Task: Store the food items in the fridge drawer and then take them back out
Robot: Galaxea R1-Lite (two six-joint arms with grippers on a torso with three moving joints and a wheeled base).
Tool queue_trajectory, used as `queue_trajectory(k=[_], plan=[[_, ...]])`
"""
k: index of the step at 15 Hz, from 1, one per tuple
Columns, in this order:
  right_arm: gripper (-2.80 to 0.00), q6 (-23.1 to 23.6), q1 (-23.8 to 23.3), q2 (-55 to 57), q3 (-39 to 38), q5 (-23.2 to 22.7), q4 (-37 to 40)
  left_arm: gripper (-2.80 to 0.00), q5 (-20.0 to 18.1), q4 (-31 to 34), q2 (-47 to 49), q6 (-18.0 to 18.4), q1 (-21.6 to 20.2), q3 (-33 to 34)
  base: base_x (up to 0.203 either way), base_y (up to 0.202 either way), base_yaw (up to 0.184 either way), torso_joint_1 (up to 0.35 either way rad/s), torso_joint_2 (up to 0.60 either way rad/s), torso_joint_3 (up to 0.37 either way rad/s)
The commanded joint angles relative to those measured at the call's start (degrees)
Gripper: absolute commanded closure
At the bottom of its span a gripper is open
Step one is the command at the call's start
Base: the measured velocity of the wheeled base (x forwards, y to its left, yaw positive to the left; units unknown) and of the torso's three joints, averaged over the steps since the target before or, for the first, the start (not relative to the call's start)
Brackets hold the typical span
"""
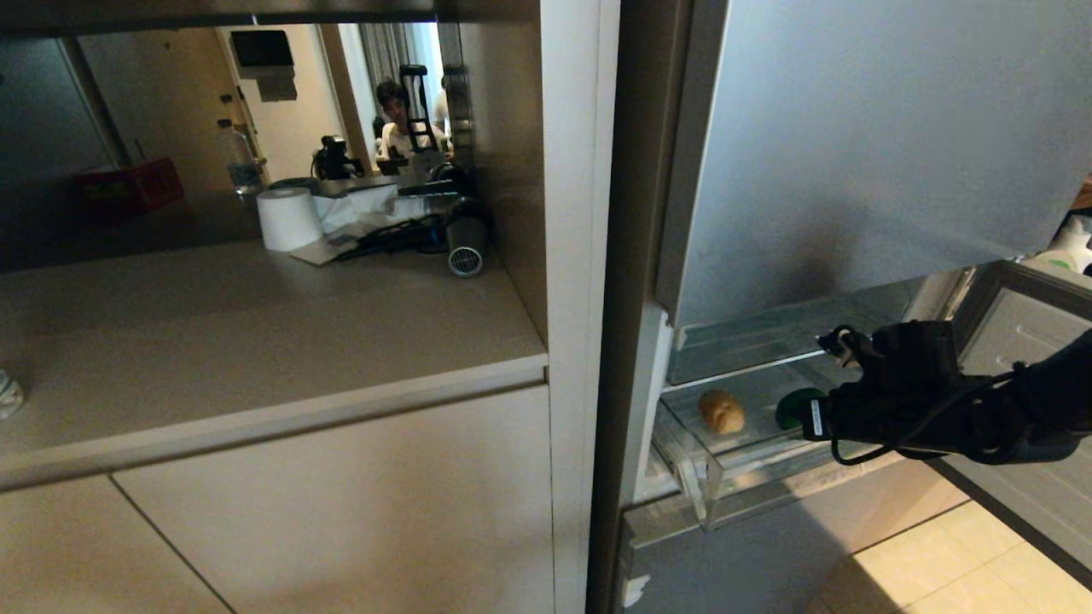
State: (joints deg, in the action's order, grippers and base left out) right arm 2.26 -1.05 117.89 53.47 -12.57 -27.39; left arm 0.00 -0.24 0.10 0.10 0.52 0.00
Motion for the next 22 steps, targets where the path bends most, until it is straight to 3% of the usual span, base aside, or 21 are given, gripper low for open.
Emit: queue_trajectory(k=[1, 6, 16, 19, 22], plan=[[0.0, 0.1, -0.1, 1.0, 0.5, -0.1, 0.0, 0.0, 0.0, 0.0, 0.1, 0.0, 0.0, 0.0, 0.0, 0.0, 0.0, 0.0, 0.0, 0.0], [0.0, 1.6, -0.3, 2.5, 1.1, 0.8, 1.5, 0.0, 0.0, 0.0, 0.1, 0.0, 0.0, 0.0, 0.0, 0.0, 0.0, 0.0, 0.0, 0.0], [0.0, 1.8, -0.7, -10.6, -5.7, 4.7, 18.9, 0.0, 0.0, 0.0, 0.1, 0.0, 0.0, 0.0, 0.0, 0.0, 0.0, 0.0, 0.0, 0.0], [0.0, 2.7, -0.7, -13.1, -9.0, 5.1, 19.5, 0.0, 0.0, 0.0, 0.1, 0.0, 0.0, 0.0, 0.0, 0.0, 0.0, 0.0, 0.0, 0.0], [0.0, 2.6, -0.9, -13.1, -7.7, 5.2, 19.4, 0.0, 0.0, 0.0, 0.1, 0.0, 0.0, 0.0, 0.0, 0.0, 0.0, 0.0, 0.0, 0.0]])
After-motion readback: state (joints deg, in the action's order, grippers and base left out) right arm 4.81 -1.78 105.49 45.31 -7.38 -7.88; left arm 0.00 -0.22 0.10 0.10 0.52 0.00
